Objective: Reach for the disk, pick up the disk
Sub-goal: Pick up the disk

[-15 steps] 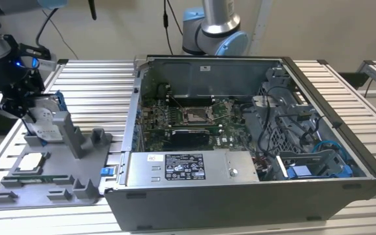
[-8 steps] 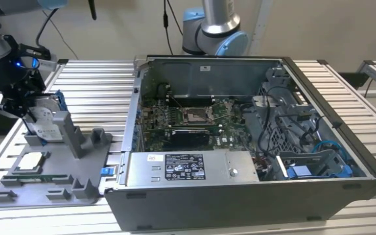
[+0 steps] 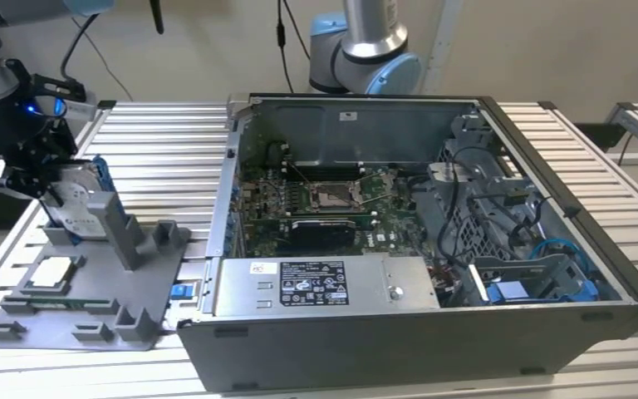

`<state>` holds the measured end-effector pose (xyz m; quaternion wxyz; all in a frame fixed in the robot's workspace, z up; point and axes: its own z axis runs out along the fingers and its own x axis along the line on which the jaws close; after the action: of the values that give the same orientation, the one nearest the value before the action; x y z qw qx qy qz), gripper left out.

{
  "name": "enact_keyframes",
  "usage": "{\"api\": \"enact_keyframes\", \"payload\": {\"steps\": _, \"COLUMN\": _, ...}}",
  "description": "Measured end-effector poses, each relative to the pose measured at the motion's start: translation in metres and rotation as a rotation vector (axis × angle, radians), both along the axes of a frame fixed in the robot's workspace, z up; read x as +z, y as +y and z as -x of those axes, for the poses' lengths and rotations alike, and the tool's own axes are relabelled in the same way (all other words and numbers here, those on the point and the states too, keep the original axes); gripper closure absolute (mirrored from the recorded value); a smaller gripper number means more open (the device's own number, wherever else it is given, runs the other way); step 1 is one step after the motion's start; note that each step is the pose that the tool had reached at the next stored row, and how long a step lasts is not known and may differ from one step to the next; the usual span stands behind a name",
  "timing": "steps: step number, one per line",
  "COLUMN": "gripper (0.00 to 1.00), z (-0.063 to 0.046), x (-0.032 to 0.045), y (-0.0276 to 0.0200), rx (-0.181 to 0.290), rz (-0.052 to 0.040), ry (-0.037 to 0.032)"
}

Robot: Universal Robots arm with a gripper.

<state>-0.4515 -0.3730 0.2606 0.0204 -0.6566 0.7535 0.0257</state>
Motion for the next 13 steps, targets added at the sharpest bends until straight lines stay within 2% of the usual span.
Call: {"api": "enact_keyframes", "payload": {"steps": 13, "gripper": 1.0, "z": 0.0, "x": 0.0053, "y": -0.0001, "rx": 0.0, "rz": 0.0013, "ry": 0.0002}}
